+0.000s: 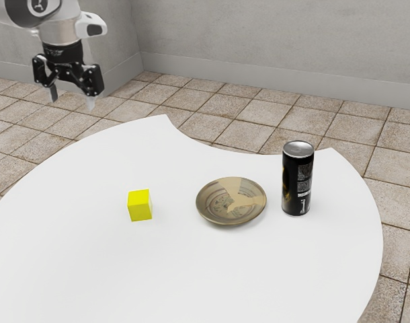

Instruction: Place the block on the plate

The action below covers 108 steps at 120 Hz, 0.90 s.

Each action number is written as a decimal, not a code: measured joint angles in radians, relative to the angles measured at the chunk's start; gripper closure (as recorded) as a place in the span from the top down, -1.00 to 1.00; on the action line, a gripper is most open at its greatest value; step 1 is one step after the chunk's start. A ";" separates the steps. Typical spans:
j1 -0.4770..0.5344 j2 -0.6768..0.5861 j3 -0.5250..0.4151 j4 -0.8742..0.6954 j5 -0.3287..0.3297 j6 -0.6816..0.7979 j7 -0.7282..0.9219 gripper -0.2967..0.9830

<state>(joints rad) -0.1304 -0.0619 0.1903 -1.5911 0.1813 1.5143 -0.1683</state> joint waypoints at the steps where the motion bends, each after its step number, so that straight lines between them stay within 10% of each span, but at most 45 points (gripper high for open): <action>1: 0.000 0.000 0.000 0.000 0.000 0.001 -0.002 0.54; 108: -0.016 0.132 -0.006 -0.506 -0.136 0.557 -0.327 0.54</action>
<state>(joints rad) -0.1464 0.0697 0.1840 -2.0969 0.0452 2.0712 -0.4953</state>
